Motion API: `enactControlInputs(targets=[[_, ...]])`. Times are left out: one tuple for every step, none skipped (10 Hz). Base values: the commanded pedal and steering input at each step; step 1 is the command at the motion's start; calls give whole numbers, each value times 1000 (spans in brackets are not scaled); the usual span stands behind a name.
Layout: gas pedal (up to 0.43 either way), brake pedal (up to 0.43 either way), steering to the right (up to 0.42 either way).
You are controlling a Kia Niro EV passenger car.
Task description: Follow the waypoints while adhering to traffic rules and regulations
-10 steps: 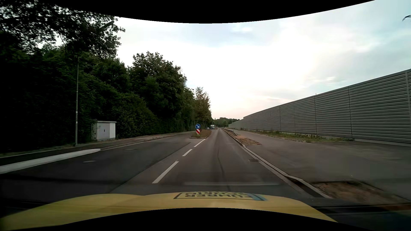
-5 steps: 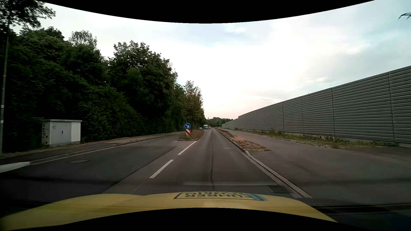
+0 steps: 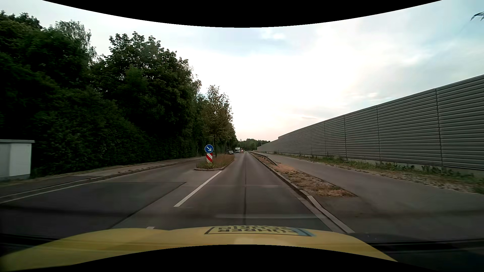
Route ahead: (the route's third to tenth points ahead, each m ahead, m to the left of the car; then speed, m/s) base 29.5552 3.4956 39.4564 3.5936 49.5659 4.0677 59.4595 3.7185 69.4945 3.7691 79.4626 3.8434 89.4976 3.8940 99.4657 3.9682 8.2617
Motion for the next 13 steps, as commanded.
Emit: enactControlInputs(targets=[[130,0,3],[130,0,3],[130,0,2],[138,0,2],[138,0,2],[138,0,0],[150,0,-7],[150,0,-8],[150,0,-8],[150,0,-8],[157,0,-8],[157,0,-8],[157,0,-8]])
